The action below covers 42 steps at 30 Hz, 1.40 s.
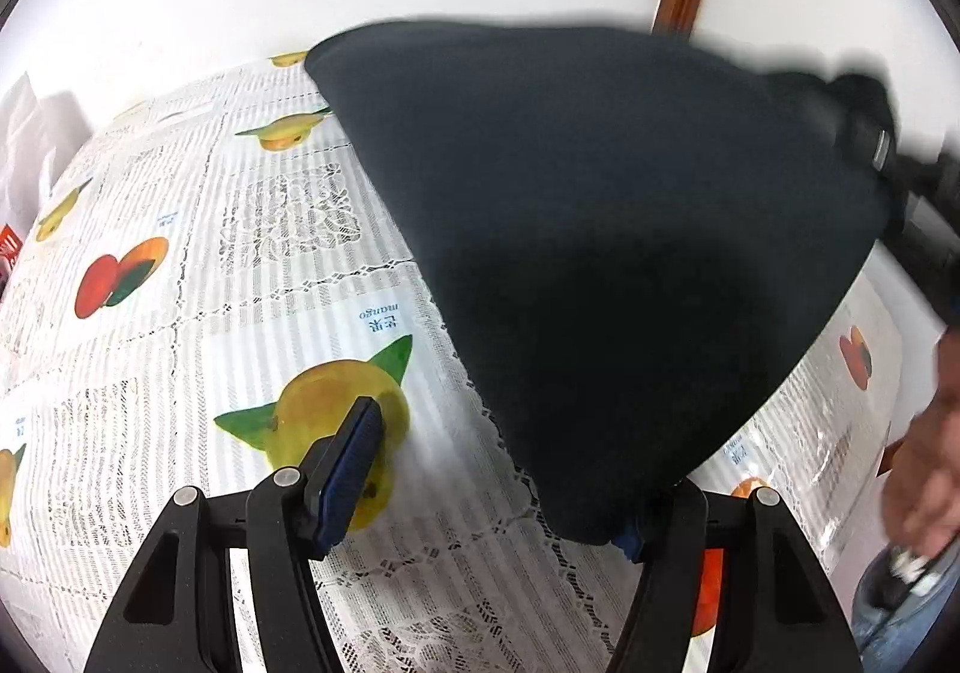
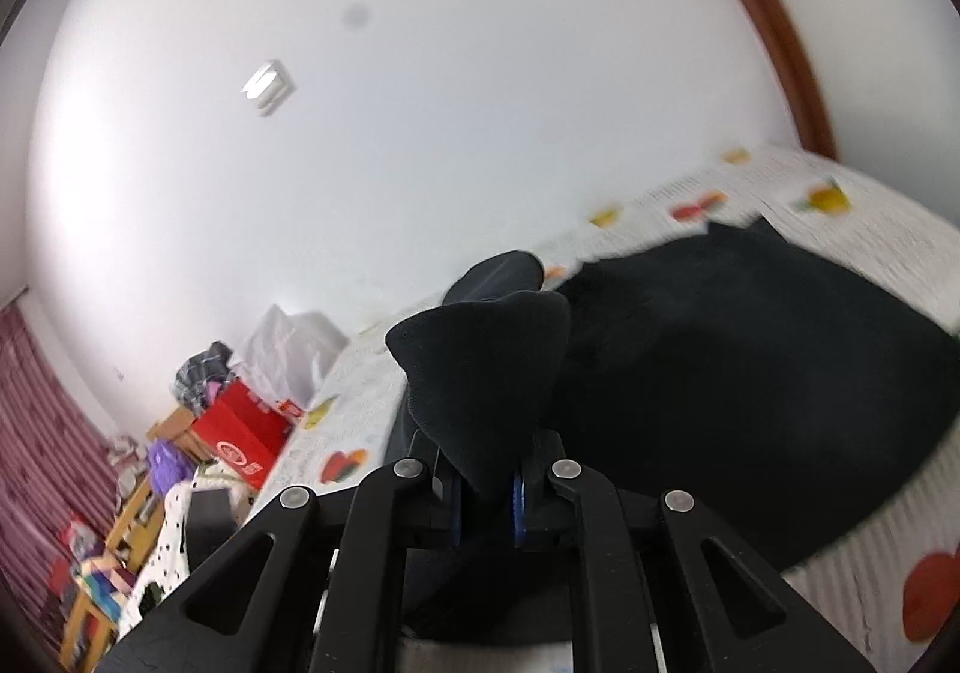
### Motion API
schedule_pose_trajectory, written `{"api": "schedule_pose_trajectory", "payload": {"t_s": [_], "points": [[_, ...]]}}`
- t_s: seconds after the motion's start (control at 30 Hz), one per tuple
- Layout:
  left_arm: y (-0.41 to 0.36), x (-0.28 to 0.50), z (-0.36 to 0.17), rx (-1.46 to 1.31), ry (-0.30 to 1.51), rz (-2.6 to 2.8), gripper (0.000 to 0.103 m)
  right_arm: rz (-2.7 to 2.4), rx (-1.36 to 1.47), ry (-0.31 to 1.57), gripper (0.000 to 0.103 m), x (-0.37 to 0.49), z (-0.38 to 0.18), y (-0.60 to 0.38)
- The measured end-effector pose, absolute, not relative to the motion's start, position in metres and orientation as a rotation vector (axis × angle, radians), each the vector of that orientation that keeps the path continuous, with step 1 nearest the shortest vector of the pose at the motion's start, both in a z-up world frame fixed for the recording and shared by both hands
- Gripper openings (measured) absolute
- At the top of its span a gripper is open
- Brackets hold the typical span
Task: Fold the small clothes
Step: 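Carry the folded sweatshirt with the right gripper and lower it onto the bed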
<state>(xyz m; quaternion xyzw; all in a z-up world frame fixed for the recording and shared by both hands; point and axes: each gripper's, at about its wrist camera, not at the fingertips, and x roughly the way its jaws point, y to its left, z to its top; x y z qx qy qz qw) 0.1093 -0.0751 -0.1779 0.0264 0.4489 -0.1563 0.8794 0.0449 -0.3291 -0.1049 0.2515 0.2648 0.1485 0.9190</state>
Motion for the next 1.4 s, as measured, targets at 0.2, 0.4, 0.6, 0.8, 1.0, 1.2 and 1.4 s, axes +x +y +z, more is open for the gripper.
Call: {"api": "schedule_pose_trajectory", "payload": {"t_s": [0.2, 0.4, 0.6, 0.8, 1.0, 1.2, 1.4], "points": [[-0.086, 0.107, -0.181, 0.082, 0.913, -0.364, 0.040, 0.197, 0.462, 0.780, 0.014, 0.060, -0.158, -0.336], [-0.090, 0.105, -0.177, 0.077, 0.898, -0.379, 0.018, 0.175, 0.382, 0.816, 0.015, 0.075, -0.158, -0.323], [-0.047, 0.103, -0.166, 0.015, 0.893, -0.330, 0.016, 0.214, 0.356, 0.842, 0.014, 0.088, -0.157, -0.296], [0.014, 0.097, -0.166, -0.039, 0.897, -0.252, 0.016, 0.333, 0.314, 0.862, 0.014, 0.100, -0.156, -0.232], [0.041, 0.095, -0.170, -0.090, 0.890, -0.283, 0.018, 0.354, 0.238, 0.859, 0.018, 0.094, -0.146, -0.195], [0.049, 0.088, -0.173, -0.133, 0.867, -0.327, 0.033, 0.336, 0.310, 0.889, 0.042, 0.098, -0.147, -0.205], [0.052, 0.092, -0.173, -0.163, 0.871, -0.346, 0.055, 0.317, 0.368, 0.857, 0.058, 0.100, -0.143, -0.210]]}}
